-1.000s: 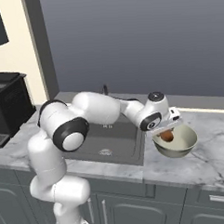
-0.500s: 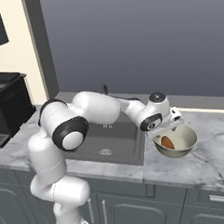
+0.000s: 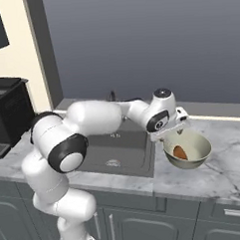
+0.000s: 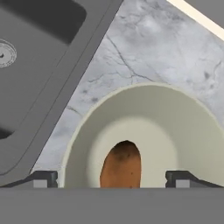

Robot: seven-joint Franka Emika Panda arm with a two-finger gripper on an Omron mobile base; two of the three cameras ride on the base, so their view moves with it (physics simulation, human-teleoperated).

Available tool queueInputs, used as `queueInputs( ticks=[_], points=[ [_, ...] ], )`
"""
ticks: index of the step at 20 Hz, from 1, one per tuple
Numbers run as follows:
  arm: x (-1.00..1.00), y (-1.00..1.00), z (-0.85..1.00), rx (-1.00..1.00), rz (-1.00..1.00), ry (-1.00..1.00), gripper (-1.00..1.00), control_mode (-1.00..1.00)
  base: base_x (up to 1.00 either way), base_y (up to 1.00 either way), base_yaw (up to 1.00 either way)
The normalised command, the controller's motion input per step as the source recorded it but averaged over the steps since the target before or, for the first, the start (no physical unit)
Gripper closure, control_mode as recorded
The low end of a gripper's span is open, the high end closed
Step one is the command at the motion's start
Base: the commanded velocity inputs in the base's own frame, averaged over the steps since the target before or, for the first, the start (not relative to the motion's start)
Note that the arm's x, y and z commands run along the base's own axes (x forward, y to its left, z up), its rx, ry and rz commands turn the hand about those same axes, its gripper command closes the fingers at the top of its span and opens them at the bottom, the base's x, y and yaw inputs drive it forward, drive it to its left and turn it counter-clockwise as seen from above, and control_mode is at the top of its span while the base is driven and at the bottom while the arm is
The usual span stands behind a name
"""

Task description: Pick the potato from the sink and place it in the bowl. Then pick the bowl and place it in the microwave. Then close the microwave door and press the start button.

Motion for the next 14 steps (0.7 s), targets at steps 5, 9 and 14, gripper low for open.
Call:
queueInputs(
  ticks=[5, 9, 14],
  points=[
    [-0.15, 0.40, -0.41, -0.07, -0.04, 0.19, -1.00, -1.00, 0.00, 0.00, 0.00],
    [0.02, -0.09, -0.34, 0.00, -0.03, 0.16, -1.00, -1.00, 0.00, 0.00, 0.00],
    [0.20, -0.35, -0.30, 0.00, 0.00, 0.09, -1.00, -1.00, 0.00, 0.00, 0.00]
  ],
)
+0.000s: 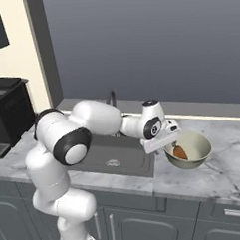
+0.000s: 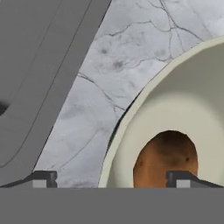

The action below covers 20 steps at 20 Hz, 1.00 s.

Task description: Pick the potato from the sink and place it in the bowl. Then pick the bowl and place it in the microwave. Then close the microwave door and press the start button.

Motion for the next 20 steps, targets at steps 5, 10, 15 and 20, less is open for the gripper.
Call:
queueInputs(
  ticks=[5, 10, 15, 20],
  points=[
    [0.26, -0.30, -0.24, 0.00, 0.00, 0.01, -1.00, -1.00, 0.00, 0.00, 0.00],
    [0.18, -0.13, -0.30, 0.00, 0.00, 0.00, -1.00, -1.00, 0.00, 0.00, 0.00],
    [-0.07, -0.02, -0.17, 0.00, 0.00, -0.01, 1.00, -1.00, 0.00, 0.00, 0.00],
    [-0.25, 0.00, -0.09, 0.00, 0.00, -0.01, 1.00, -1.00, 0.00, 0.00, 0.00]
  ],
)
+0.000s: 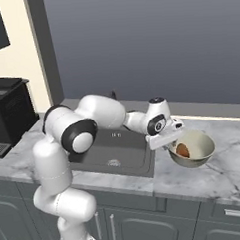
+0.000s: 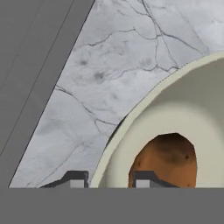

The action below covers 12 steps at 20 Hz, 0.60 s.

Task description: Pick the potato from the sink and place it in the bowl. Then pick the bowl and place it in the microwave. Then close the microwave door and press the start button.

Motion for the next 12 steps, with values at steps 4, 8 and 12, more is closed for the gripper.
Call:
queueInputs(
  ticks=[4, 8, 12],
  points=[
    [-0.31, 0.11, -0.01, -0.02, -0.01, 0.00, 1.00, -1.00, 0.00, 0.00, 0.00],
    [-0.49, 0.25, 0.16, -0.04, 0.00, -0.11, 1.00, -1.00, 0.00, 0.00, 0.00],
    [-0.31, 0.17, 0.96, 0.00, 0.02, 0.01, 1.00, -1.00, 0.00, 0.00, 0.00]
  ],
)
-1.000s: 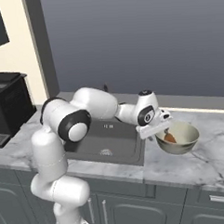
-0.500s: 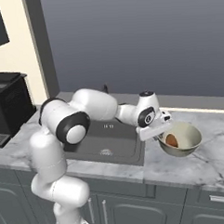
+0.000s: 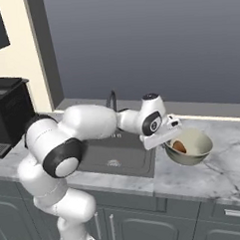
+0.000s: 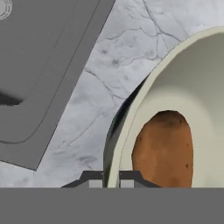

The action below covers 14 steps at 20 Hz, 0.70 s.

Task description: Pick the potato from the sink and place it in the bowl. Then pick the bowl and place it in the microwave. Then close the microwave door and press the start button.

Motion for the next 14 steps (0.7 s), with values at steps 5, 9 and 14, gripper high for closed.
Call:
queueInputs(
  ticks=[5, 9, 14],
  points=[
    [-0.48, 0.33, 1.00, -0.07, 0.01, -0.10, 1.00, -1.00, 0.00, 0.00, 0.00],
    [-0.20, 0.54, 1.00, -0.12, 0.11, -0.05, 1.00, -1.00, 0.00, 0.00, 0.00],
    [-0.22, 0.48, 1.00, -0.06, 0.21, -0.08, 1.00, -1.00, 0.00, 0.00, 0.00]
  ],
)
